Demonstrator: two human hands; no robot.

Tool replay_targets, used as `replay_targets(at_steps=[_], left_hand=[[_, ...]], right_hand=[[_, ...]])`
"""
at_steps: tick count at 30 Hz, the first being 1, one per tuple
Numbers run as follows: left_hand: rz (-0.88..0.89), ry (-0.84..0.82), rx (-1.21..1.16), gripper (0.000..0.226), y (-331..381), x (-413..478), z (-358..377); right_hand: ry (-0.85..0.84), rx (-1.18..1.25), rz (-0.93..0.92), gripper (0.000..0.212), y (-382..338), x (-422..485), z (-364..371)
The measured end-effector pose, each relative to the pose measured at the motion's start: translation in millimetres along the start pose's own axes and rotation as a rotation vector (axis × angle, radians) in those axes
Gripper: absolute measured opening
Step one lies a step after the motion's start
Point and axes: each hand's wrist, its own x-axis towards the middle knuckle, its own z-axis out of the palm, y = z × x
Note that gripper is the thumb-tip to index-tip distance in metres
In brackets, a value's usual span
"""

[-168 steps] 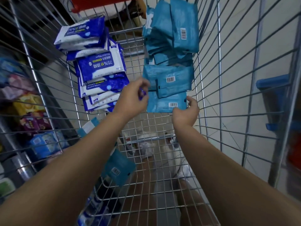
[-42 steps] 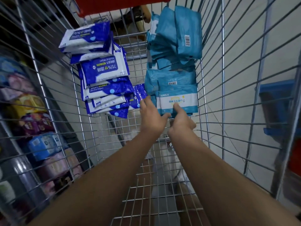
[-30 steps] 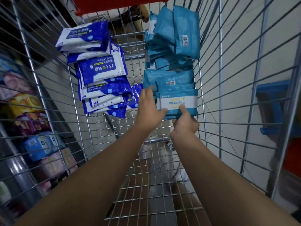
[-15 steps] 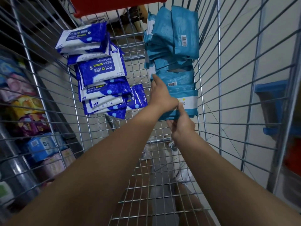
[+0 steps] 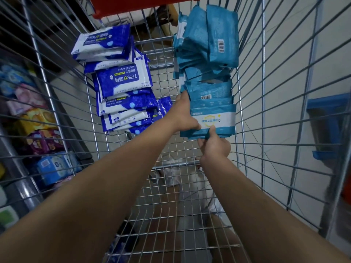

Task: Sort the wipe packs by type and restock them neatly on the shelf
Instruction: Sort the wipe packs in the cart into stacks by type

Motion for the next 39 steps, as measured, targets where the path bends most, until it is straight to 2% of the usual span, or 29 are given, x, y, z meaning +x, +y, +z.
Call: replay_targets(at_steps=[4,8,12,14,16,20,24,26,29,33,39], left_hand=[[0.127,0.12,0.111,0.092,-8.5,-18.3,-9.6],[0.251,0.184,0.368,0.084,-16.5,-33.3,-14.7],[0.249,0.255,0.522,0.074,-28.8,-50.6,-26.6],[0.229,0.318,0.542,0.071,-37.9,-60.6,-34.9],[0.193,0.412,0.54,0.07,-47.7,-68.5,-42.3],[0.029,0.466,0.533,0.081,-60.0,-76.7,-62.2],[-0.091,0.454,0.59,0.104,-74.4,-65.5,-85.8],[-0.125,0.407,0.578,0.109,-84.1,-55.7,-94.0],[-0.135,0.334,0.504,0.11,-90.7,-48.6,-101.2],[-0.102,0.365,0.484,0.109,-93.7,-46.5,-104.6],[-0.082,0.436,0.358,0.103,-98.3,-47.0,-95.9]], right_hand=[[-0.012,-0.119,-0.024,0.043,1.6,-2.4,1.2],[-0.065,-0.165,0.009,0.048,13.8,-12.1,7.9],[-0.159,-0.228,0.063,0.033,25.0,-34.3,18.2],[-0.263,-0.253,0.136,0.033,27.8,-49.4,23.4],[-0.372,-0.329,0.124,0.037,29.3,-63.4,29.5],[-0.433,-0.553,-0.144,0.032,28.4,-76.8,51.0],[-0.57,-0.823,-0.464,0.028,16.4,-86.1,75.7],[-0.641,-0.923,-0.631,0.031,8.0,-88.3,85.5],[-0.663,-1.097,-0.884,0.042,-2.9,-90.0,102.1],[-0.688,-1.182,-0.98,0.052,-7.5,-83.7,127.6],[-0.702,-1.218,-0.911,0.059,-8.9,-75.5,156.2]])
